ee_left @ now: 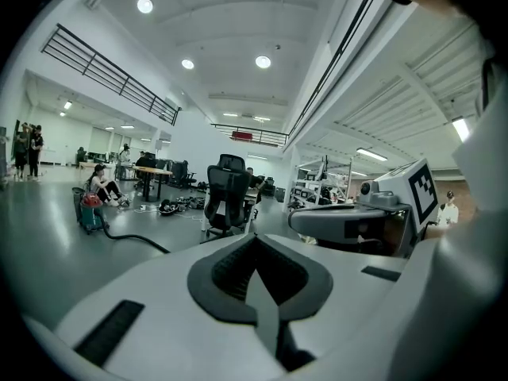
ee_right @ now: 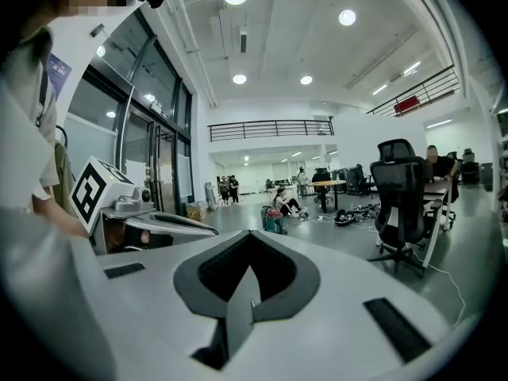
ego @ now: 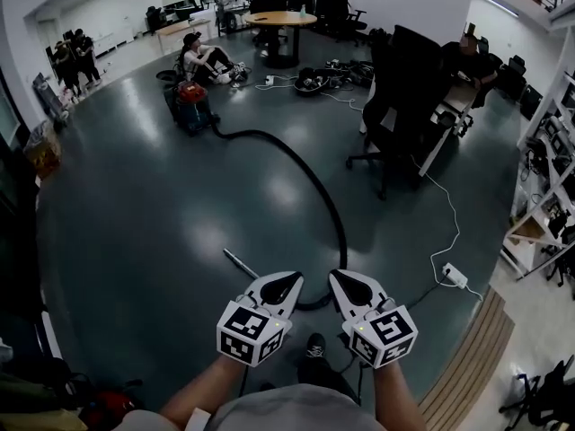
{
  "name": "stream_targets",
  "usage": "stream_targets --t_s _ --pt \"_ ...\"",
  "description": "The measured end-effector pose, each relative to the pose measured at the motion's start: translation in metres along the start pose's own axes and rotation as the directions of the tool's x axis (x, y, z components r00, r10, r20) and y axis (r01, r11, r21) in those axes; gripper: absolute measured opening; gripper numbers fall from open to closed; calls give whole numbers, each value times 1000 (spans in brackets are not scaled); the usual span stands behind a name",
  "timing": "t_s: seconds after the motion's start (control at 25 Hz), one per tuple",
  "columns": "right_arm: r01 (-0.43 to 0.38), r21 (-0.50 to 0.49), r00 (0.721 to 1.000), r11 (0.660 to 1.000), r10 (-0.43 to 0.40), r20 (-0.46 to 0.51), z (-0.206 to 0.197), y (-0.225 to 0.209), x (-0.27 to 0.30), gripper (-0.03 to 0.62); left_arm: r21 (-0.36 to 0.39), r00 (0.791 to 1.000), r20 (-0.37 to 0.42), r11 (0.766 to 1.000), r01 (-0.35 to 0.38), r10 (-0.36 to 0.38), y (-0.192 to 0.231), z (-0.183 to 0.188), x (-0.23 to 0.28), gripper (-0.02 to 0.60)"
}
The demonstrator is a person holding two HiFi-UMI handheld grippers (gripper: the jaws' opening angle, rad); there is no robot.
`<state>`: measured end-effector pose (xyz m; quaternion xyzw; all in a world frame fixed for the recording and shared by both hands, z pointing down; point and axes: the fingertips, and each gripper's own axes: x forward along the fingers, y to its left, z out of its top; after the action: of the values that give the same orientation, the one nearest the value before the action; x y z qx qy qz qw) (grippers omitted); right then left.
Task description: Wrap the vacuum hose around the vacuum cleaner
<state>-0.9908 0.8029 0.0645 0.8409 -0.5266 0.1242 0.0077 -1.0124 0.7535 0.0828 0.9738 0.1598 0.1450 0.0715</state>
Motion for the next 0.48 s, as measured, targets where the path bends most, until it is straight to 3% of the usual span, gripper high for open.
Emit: stream_targets --t_s 0.48 --pt "-90 48 996 995 90 -10 3 -119 59 3 11 995 -43 995 -95 95 42 19 116 8"
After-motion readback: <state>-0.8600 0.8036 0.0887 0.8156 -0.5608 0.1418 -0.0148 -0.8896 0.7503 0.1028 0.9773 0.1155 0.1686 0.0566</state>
